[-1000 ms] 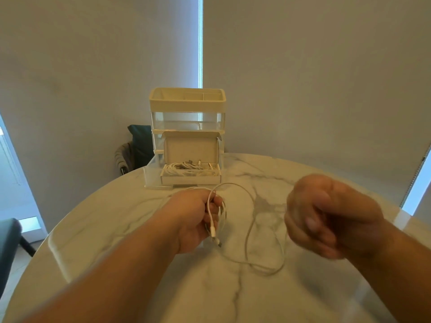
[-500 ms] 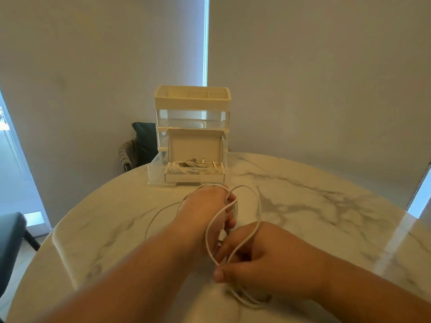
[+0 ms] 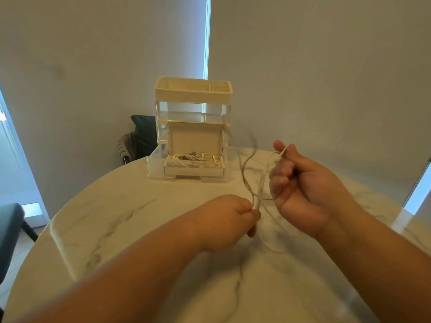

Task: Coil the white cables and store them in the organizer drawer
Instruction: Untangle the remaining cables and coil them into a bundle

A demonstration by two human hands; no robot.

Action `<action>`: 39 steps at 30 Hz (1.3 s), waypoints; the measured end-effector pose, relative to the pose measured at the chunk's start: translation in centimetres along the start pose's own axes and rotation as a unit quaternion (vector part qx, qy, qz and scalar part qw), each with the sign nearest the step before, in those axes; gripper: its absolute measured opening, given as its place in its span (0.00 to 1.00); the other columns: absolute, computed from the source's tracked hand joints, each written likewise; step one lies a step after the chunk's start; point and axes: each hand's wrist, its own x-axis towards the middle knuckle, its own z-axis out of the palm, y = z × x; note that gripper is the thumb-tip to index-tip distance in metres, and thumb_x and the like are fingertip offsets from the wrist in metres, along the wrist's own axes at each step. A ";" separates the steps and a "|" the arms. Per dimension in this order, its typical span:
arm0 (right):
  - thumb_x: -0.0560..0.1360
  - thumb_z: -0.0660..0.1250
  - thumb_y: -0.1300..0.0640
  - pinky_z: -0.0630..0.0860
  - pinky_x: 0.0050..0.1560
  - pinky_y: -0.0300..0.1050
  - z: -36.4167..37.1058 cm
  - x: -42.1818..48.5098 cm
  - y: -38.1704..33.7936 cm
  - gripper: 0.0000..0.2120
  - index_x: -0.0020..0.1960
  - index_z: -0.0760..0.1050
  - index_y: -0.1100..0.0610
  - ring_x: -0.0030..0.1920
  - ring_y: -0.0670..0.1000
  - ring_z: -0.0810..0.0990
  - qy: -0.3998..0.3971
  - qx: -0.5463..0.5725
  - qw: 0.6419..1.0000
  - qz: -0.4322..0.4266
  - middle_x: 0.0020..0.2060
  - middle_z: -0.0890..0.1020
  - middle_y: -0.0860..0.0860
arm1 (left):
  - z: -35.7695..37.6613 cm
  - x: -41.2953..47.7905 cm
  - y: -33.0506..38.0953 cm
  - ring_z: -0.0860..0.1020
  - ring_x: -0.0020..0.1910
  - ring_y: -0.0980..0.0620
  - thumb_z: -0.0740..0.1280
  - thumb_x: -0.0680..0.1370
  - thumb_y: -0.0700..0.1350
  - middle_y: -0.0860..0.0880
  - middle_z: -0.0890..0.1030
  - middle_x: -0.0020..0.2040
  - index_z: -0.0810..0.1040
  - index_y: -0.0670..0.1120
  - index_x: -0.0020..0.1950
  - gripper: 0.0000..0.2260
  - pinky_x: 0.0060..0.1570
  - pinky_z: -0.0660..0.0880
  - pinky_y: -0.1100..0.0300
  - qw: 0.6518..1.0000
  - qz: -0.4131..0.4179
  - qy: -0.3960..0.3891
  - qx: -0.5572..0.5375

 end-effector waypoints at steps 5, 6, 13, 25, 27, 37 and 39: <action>0.79 0.61 0.52 0.80 0.54 0.54 -2.7 2.7 0.7 0.24 0.63 0.68 0.72 0.55 0.63 0.81 0.041 -0.015 0.994 0.098 0.56 0.78 0.68 | -1.7 -1.1 0.1 0.66 0.26 0.51 0.59 0.83 0.46 0.48 0.67 0.25 0.75 0.42 0.34 0.18 0.27 0.67 0.65 0.982 0.010 -0.057 -0.181; 0.78 0.61 0.55 0.81 0.52 0.54 -3.1 2.8 0.9 0.23 0.64 0.69 0.72 0.55 0.64 0.80 0.029 -0.067 0.991 0.114 0.57 0.78 0.69 | -1.9 -1.1 -0.1 0.64 0.26 0.50 0.59 0.83 0.46 0.48 0.65 0.25 0.74 0.42 0.33 0.19 0.27 0.65 0.63 0.969 -0.001 -0.066 -0.238; 0.77 0.67 0.53 0.75 0.54 0.37 -4.7 1.2 1.2 0.06 0.52 0.82 0.50 0.52 0.39 0.78 -0.022 -0.691 0.665 -0.282 0.49 0.82 0.43 | -2.8 0.1 -1.3 0.56 0.25 0.54 0.58 0.82 0.48 0.51 0.59 0.26 0.71 0.46 0.30 0.21 0.25 0.61 0.62 0.889 -0.082 -0.023 -0.450; 0.75 0.63 0.41 0.68 0.58 0.31 -4.2 0.5 3.1 0.13 0.52 0.82 0.44 0.56 0.40 0.74 -0.029 -0.655 0.668 -0.352 0.50 0.77 0.42 | -3.1 -0.2 -0.5 0.60 0.26 0.56 0.57 0.80 0.44 0.51 0.62 0.29 0.73 0.44 0.36 0.14 0.28 0.66 0.62 0.802 -0.057 -0.023 -0.595; 0.76 0.66 0.46 0.74 0.48 0.34 -3.4 -0.2 3.4 0.08 0.47 0.84 0.45 0.44 0.40 0.79 -0.035 -0.613 0.736 -0.284 0.41 0.83 0.44 | -2.9 -0.1 -0.5 0.60 0.27 0.56 0.56 0.81 0.43 0.51 0.62 0.30 0.73 0.43 0.37 0.14 0.29 0.67 0.62 0.795 -0.042 -0.017 -0.606; 0.81 0.63 0.56 0.78 0.40 0.41 -2.3 -0.7 4.9 0.13 0.42 0.83 0.51 0.34 0.43 0.78 -0.062 -0.590 0.790 -0.151 0.32 0.82 0.46 | -1.9 0.1 0.1 0.65 0.29 0.55 0.55 0.84 0.44 0.49 0.67 0.32 0.73 0.42 0.44 0.12 0.33 0.71 0.61 0.804 -0.015 0.004 -0.594; 0.81 0.62 0.57 0.78 0.39 0.42 -2.1 -0.9 4.9 0.13 0.42 0.83 0.53 0.34 0.44 0.78 -0.057 -0.570 0.806 -0.146 0.32 0.82 0.46 | -1.6 0.2 0.1 0.67 0.29 0.55 0.56 0.84 0.44 0.49 0.68 0.32 0.73 0.41 0.45 0.12 0.33 0.71 0.61 0.800 -0.019 0.019 -0.599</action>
